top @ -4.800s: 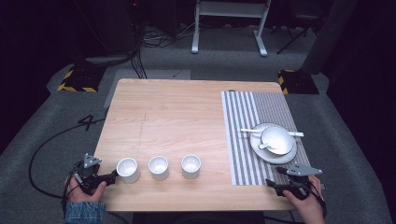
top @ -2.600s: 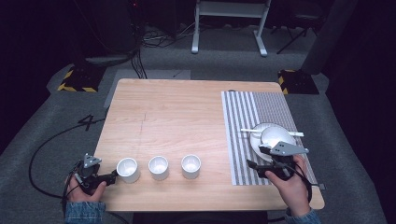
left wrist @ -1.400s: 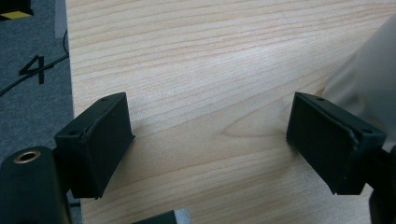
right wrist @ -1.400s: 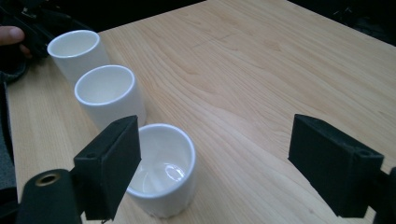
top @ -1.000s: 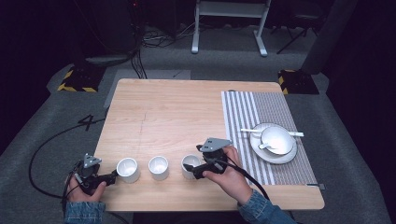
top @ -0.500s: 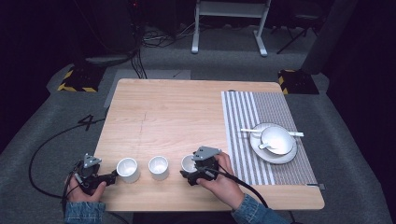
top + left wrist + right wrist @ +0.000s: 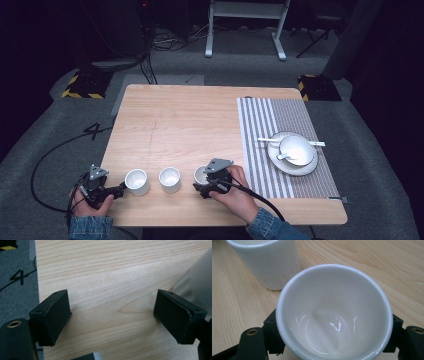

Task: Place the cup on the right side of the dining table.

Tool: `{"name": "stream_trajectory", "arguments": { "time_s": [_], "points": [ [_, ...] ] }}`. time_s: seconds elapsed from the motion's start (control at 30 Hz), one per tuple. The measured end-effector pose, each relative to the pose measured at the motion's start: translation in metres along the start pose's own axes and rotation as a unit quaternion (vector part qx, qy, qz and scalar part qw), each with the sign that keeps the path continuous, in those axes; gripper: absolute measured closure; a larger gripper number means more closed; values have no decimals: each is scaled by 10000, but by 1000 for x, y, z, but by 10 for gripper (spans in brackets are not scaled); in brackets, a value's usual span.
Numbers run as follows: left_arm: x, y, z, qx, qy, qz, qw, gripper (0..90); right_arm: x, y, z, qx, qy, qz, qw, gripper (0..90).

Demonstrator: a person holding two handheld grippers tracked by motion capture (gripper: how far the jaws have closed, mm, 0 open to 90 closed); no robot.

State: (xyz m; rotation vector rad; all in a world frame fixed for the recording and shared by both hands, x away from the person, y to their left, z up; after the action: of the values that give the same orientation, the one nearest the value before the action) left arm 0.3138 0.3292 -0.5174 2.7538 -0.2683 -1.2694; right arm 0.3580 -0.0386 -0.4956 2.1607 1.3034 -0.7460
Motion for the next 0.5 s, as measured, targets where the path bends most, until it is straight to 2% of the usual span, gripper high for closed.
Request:
{"name": "stream_trajectory", "arguments": {
  "time_s": [0.23, 0.5],
  "points": [
    [0, 0, 0, 0, -2, 1, 10000, 142, -4, 3, -4, 109, -14, -145, 9998, 271],
    [0, 0, 0, -9, 0, -3, 10000, 142, -20, 16, -19, 130, 36, -107, 9999, 271]
  ]
}}
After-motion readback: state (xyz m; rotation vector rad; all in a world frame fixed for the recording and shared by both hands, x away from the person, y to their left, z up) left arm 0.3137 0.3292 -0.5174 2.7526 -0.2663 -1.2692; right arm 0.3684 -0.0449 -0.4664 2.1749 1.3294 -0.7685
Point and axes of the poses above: each handheld gripper's, and its own axes: x roughly forward along the jaws, z roughly out of its underside, y roughly to its right, the point moved 2 cm from there along x, roughly forward along the jaws, and after that the axes turned 11 degrees about -x, right-handed, at the moved point
